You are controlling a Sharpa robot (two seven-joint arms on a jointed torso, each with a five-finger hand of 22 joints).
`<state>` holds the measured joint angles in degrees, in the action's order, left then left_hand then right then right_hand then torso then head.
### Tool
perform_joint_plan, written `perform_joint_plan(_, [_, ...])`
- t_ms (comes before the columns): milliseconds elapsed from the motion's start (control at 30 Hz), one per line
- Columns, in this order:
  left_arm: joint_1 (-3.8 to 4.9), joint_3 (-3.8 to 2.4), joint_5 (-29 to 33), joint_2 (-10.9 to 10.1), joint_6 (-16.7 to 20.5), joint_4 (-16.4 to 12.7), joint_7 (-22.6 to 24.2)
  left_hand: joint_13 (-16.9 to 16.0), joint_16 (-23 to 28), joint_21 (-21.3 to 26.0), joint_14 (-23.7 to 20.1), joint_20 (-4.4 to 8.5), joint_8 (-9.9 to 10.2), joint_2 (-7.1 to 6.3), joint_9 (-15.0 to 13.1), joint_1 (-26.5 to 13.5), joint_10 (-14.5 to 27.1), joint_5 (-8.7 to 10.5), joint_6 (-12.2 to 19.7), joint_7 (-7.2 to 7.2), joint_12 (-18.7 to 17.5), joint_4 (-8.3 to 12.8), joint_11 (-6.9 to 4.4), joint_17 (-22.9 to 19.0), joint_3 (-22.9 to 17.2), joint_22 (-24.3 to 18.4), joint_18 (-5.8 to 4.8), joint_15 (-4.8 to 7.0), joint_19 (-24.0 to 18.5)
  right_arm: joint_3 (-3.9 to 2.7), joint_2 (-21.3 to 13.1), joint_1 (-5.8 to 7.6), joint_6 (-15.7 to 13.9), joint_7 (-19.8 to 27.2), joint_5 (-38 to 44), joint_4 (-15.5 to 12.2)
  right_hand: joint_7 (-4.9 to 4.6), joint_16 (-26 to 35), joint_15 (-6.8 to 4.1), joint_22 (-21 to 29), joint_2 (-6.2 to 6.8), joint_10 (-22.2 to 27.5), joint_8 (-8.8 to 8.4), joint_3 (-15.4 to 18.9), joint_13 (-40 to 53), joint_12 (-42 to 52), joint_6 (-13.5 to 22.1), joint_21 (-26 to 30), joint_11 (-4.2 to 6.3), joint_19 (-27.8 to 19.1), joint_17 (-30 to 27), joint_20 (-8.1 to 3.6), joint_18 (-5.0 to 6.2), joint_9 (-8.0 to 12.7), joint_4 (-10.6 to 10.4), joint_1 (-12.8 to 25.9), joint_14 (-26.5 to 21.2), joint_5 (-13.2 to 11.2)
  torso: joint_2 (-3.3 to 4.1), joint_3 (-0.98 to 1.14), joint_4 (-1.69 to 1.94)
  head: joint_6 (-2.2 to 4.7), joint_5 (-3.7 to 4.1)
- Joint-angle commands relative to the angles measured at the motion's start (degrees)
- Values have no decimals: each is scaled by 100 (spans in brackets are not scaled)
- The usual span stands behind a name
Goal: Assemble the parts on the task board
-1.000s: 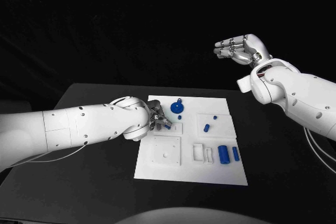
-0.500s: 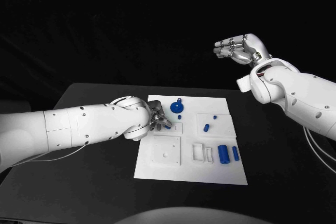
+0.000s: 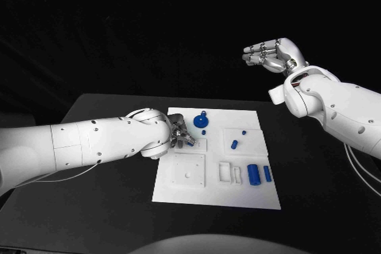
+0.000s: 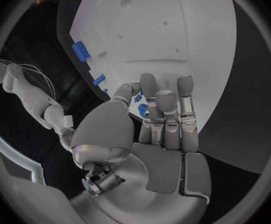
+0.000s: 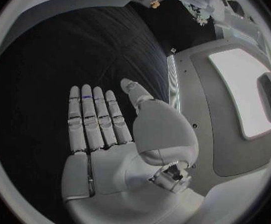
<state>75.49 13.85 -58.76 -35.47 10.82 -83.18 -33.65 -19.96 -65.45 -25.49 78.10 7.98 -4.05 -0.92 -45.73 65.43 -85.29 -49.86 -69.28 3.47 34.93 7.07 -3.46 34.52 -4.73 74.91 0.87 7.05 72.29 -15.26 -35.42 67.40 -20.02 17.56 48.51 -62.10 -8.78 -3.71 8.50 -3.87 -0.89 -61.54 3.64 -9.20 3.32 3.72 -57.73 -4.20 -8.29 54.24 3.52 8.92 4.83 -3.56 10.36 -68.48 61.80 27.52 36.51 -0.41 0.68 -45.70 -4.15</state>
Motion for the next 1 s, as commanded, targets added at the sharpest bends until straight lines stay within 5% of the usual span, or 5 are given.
perform_joint_plan(33, [-24,10,74,38,-203,-16,0,-9,5,54,40,-13,-31,18,-56,95,-151,61,-532,-480,27,308,-132,9,-367,96,58,9,32,-4,3,-4,18,41,43,-1,1,18,6,8,62,36,-15,-39,-3,-31,31,-11,6,-39,-7,0,81,7,-4,-1,-31,19,2,-1,-2,-3,-2])
perform_joint_plan(600, [-24,8,193,132,-321,93,-3,-48,-29,86,41,-21,-29,19,-149,130,-150,354,-604,-515,80,178,-139,24,-320,104,44,8,55,-4,10,-7,45,21,27,14,-5,19,14,8,68,49,-18,-38,-3,-31,74,-6,0,-58,-8,5,78,9,-8,-1,-48,13,-1,3,0,-8,-10])
perform_joint_plan(1000, [-23,7,273,203,-463,151,-30,-97,-109,57,50,-36,-29,24,-211,174,-149,394,-671,-525,158,169,-139,82,-388,116,56,-2,59,-4,11,-12,66,10,19,18,-7,18,15,8,68,52,-18,-33,-3,-31,83,-8,-1,-62,-7,6,79,9,-11,-5,-50,12,2,0,-1,-17,-9])
